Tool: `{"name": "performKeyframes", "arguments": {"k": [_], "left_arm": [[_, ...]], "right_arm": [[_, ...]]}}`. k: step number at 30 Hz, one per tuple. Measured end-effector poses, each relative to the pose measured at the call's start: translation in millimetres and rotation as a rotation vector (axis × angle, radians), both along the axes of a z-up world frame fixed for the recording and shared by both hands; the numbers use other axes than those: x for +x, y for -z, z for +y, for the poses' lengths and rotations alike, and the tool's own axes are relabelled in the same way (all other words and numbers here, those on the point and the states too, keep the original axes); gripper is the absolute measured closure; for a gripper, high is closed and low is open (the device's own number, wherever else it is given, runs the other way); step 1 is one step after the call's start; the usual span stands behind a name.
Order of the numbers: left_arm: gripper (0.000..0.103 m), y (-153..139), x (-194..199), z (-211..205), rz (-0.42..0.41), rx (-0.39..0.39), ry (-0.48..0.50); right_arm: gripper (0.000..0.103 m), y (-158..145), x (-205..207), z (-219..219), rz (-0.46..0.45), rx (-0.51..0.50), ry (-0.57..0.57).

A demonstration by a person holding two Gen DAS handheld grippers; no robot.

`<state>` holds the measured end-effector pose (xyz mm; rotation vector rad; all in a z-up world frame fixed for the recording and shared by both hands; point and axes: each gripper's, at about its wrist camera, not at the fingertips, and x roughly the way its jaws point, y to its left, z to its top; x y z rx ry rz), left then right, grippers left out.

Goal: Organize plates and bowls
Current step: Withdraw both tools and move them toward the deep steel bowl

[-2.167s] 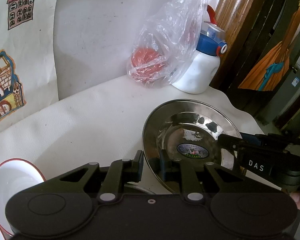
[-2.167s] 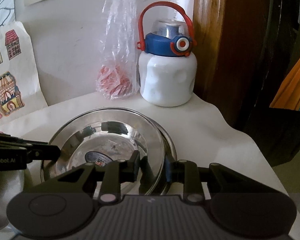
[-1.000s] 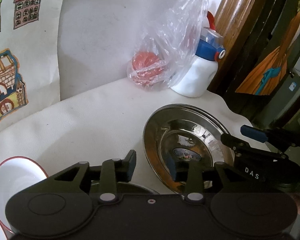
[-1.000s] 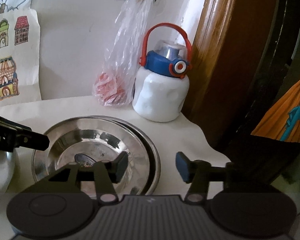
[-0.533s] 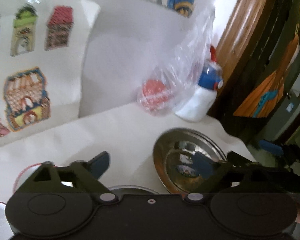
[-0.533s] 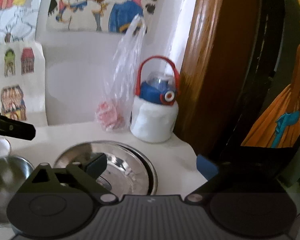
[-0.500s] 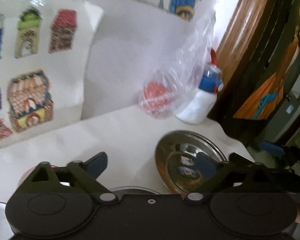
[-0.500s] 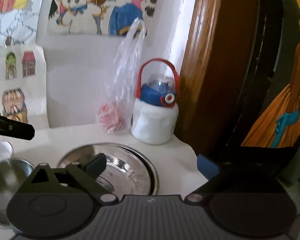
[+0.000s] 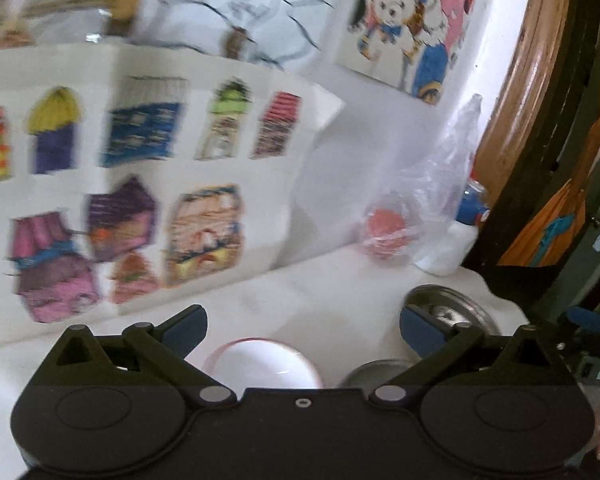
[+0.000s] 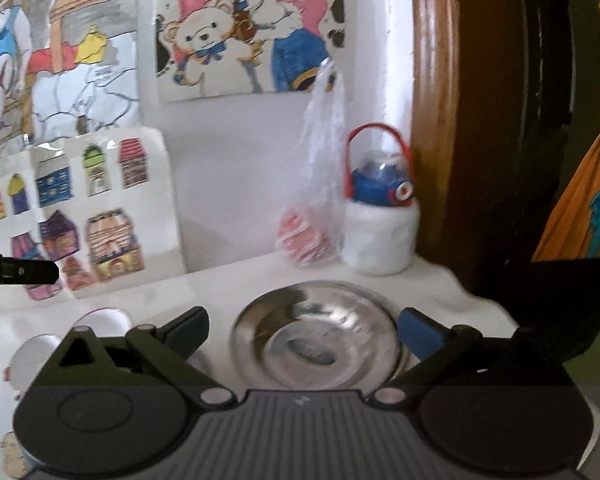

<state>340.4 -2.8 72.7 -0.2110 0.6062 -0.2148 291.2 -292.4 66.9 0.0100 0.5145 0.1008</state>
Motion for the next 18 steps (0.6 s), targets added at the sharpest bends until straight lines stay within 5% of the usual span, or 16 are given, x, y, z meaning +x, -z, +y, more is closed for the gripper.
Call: {"name": "performKeyframes", "arguments": {"k": [9,18], "left_arm": [[0.001,0.3,-45.8,52.3,0.002,-0.04,-0.025],[0.001,13.7,-93.4,11.6,0.101,-0.052,0.083]], "right_arm": [[0.0,15.0,-15.6,15.1,0.125,0.092,-0.027],[0.0,38.4,-11.4,10.6,0.263,0.197,0.017]]}}
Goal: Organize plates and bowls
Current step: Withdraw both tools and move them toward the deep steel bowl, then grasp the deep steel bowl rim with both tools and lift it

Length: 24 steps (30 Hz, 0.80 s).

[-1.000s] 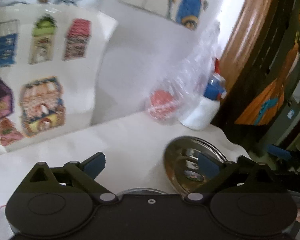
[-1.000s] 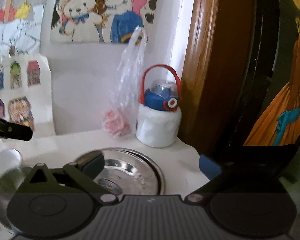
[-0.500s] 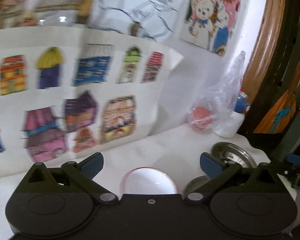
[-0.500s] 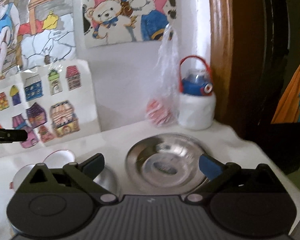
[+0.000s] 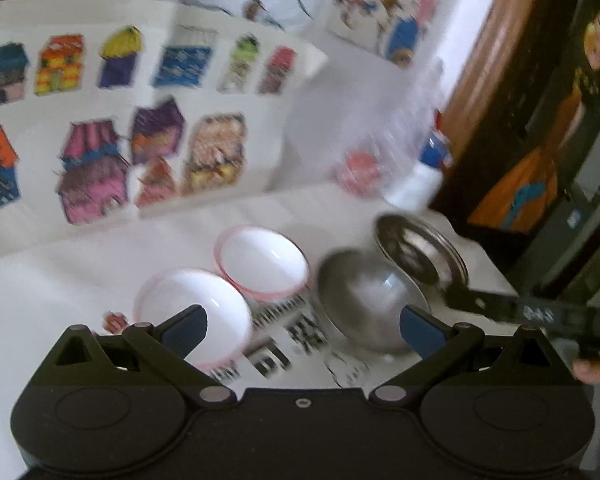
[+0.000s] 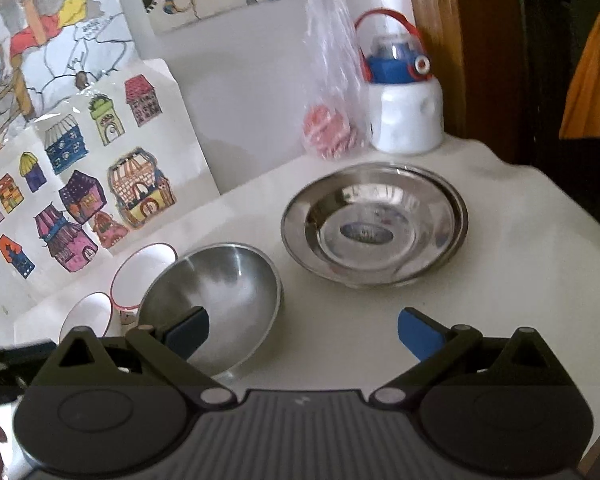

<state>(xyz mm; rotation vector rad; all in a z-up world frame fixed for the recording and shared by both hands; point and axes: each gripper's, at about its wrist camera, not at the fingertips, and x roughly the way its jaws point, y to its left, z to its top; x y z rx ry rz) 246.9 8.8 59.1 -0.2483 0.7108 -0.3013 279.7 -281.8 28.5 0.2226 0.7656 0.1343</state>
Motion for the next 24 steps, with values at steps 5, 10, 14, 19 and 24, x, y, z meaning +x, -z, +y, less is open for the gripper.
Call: {"name": "performKeyframes", "arguments": {"k": [5,10,14,19,24], "left_arm": [[0.001,19.8,8.8,-18.2,0.116,-0.042,-0.01],[0.001,38.7,22.6,-29.7,0.158,-0.086,-0.064],[0.001,48.2,34.3,-40.9,0.149,-0.096,-0.118],[0.001,60.6,46.4,-47.7,0.186,-0.145,-0.179],[0.002,63.3,51.5,-53.8,0.171,-0.15,-0.188]], "right_arm": [[0.0,11.5,8.5,-15.1,0.062,0.079,0.042],[0.0,26.7,21.5,-31.0,0.116,0.173,0.075],[0.002,34.8,29.6,-36.0,0.134,0.231,0.097],[0.009,41.1,37.0,-38.9,0.138,0.317,0.103],[0.021,41.7,41.9,-35.4,0.131,0.328,0.095]]}}
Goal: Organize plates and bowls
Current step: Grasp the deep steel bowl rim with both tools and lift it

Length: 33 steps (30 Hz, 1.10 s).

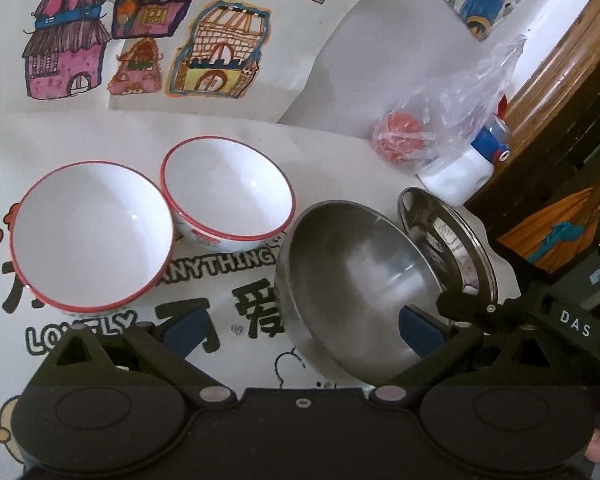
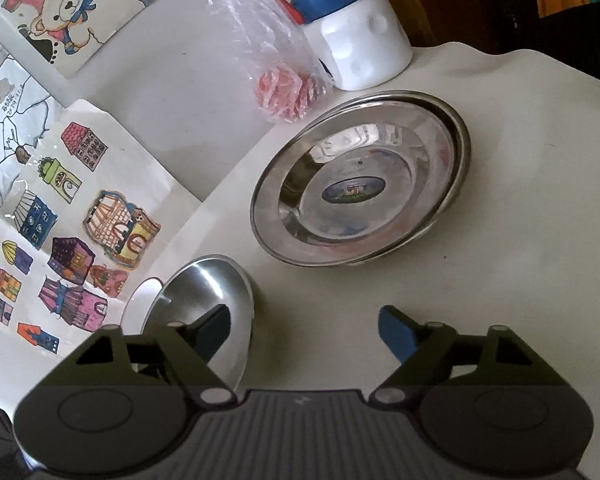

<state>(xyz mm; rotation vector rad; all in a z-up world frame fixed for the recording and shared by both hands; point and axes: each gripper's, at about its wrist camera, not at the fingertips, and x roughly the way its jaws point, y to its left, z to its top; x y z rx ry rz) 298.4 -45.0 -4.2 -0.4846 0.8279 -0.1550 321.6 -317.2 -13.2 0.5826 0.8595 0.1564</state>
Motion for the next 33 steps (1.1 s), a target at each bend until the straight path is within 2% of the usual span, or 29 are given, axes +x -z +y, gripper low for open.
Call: {"name": "performKeyframes", "arguments": {"k": [1,6,7,9,12,14,19,21,22,26,33], "left_arm": [[0.003,0.1,0.3,-0.3,0.0,-0.005,-0.002],[0.013,0.9,1.7,0.2,-0.004,-0.014,-0.018],[0.016,1.0,1.7,0.7,-0.004,-0.018,-0.021],[0.022,1.2,2.5,1.7,-0.002,-0.025,-0.023],[0.036,1.6,2.9,2.4,-0.003,-0.034,-0.029],[0.052,2.4,3.2,1.8,0.002,-0.038,-0.024],[0.069,4.3,4.2,-0.1,0.008,-0.027,0.006],[0.072,3.8,3.4,-0.4,0.005,-0.017,0.009],[0.075,3.5,3.2,-0.6,0.004,-0.013,0.013],[0.075,1.9,1.4,-0.9,0.003,-0.013,0.033],[0.076,-5.5,-15.6,1.5,-0.006,-0.011,0.06]], "right_arm": [[0.023,-0.3,0.9,0.8,-0.001,0.0,0.0],[0.046,-2.3,4.7,5.1,0.006,-0.013,-0.003],[0.048,-2.5,4.7,5.5,0.004,-0.013,-0.004],[0.061,-2.9,5.3,7.6,-0.003,-0.005,-0.014],[0.073,-4.3,5.8,10.7,-0.015,0.006,-0.029],[0.076,-5.2,5.9,12.9,-0.017,0.004,-0.036],[0.083,-4.7,4.9,16.1,-0.01,0.005,-0.045],[0.089,-5.1,3.9,17.4,-0.007,-0.003,-0.051],[0.089,-5.5,3.5,18.6,-0.005,-0.008,-0.055],[0.09,-7.2,-4.6,22.1,0.006,-0.049,-0.066],[0.09,-21.9,-33.4,26.7,0.01,-0.059,-0.089]]}}
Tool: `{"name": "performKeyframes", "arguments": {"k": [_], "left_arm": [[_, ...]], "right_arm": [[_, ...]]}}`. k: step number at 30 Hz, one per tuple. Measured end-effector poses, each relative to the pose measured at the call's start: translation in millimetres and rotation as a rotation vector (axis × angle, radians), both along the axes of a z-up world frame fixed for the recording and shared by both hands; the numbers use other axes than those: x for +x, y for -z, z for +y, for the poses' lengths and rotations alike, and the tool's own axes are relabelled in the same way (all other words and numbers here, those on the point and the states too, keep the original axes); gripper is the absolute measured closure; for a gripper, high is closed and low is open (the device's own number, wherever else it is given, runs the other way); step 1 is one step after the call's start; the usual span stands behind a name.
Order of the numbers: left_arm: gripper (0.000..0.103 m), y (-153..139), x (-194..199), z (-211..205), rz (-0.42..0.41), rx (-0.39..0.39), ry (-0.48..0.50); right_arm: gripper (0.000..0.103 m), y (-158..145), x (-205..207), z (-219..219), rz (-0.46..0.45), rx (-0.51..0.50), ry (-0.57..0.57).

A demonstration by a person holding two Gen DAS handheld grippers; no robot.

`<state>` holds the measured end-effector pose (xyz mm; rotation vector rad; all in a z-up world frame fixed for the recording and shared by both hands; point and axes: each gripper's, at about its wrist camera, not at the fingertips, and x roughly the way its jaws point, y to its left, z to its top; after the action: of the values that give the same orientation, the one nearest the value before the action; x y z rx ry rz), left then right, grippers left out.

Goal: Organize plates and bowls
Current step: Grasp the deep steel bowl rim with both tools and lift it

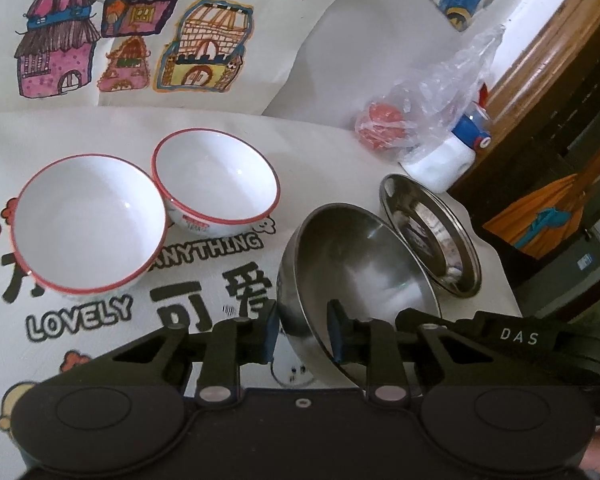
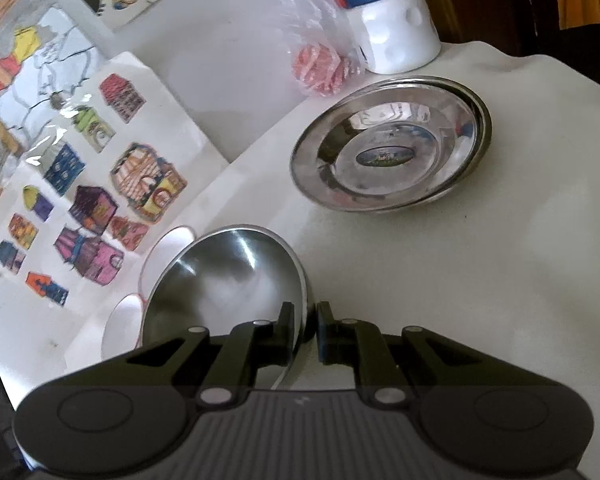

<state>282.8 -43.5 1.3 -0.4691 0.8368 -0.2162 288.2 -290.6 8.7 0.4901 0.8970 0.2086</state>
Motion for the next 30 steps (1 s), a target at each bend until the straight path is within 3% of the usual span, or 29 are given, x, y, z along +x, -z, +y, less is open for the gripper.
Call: {"name": "performKeyframes", "arguments": {"k": [10,30], "left_arm": [[0.076,-26.3,-53.3,19.6,-0.038,0.016,0.049],[0.078,-24.8,-146.7,81.6,0.025,0.085,0.112]], "right_arm": [[0.09,-35.1,-54.6,27.8,-0.017,-0.04,-0.07],[0.089,-28.9,-121.9,88.8,0.065,-0.079,-0.232]]}}
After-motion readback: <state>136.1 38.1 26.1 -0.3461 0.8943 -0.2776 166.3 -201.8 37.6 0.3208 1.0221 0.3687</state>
